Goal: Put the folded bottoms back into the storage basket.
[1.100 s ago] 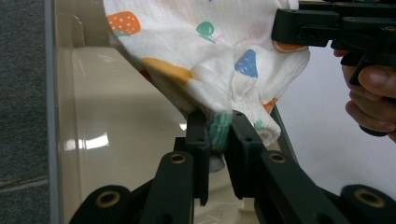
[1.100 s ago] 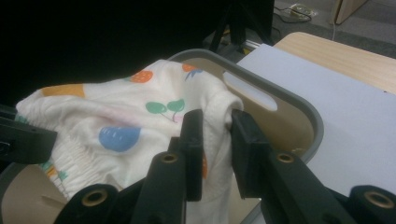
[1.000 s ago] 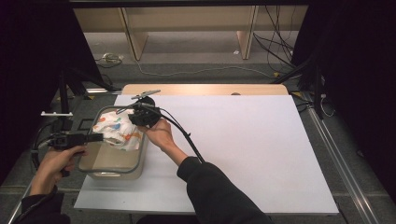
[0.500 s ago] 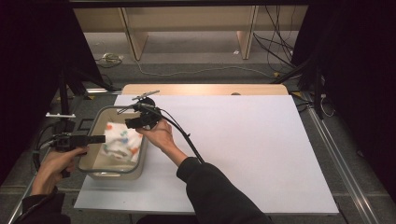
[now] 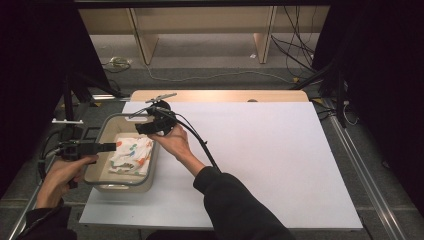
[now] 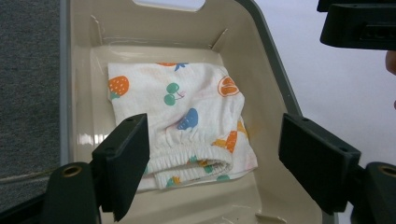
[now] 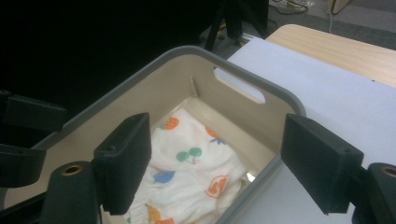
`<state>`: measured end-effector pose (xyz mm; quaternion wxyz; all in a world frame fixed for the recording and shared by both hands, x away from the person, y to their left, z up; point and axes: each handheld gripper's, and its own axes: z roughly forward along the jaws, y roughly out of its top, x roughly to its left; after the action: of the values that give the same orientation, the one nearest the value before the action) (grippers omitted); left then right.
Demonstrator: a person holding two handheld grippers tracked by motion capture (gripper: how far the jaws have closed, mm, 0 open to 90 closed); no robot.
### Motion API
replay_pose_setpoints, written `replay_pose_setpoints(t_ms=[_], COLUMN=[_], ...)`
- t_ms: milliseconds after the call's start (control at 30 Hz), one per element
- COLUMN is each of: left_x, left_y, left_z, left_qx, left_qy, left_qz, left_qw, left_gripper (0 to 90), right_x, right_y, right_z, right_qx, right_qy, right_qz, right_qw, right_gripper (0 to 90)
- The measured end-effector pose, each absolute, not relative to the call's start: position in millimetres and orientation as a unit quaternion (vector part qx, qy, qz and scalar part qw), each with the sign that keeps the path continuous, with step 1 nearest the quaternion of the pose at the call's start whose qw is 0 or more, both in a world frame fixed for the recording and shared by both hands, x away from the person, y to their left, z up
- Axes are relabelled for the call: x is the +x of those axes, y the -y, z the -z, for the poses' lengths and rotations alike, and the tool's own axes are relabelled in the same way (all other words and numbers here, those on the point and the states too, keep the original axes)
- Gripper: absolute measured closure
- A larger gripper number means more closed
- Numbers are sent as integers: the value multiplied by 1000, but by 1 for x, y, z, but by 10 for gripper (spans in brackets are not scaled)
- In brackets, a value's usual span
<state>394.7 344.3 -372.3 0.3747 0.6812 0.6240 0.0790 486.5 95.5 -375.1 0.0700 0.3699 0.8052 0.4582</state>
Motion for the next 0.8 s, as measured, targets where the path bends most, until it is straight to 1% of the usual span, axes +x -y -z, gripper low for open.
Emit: replay_pose_setpoints(t_ms=[300,633,800], left_x=[397,399,399], left_y=[-332,-313,-305], left_z=[370,370,370], left_qx=[683,696,698], left_qy=[-615,-598,-582], left_qz=[-84,-90,-83], left_qw=[386,389,408], left_gripper=[237,222,204], right_x=[487,488,486], right_y=[-79,-57,-48], right_z=[369,369,368], right_qx=[367,372,369], right_qy=[-799,-793,-792], right_qz=[-470,-476,-479], right_qw=[76,80,82], right_gripper=[254,251,251])
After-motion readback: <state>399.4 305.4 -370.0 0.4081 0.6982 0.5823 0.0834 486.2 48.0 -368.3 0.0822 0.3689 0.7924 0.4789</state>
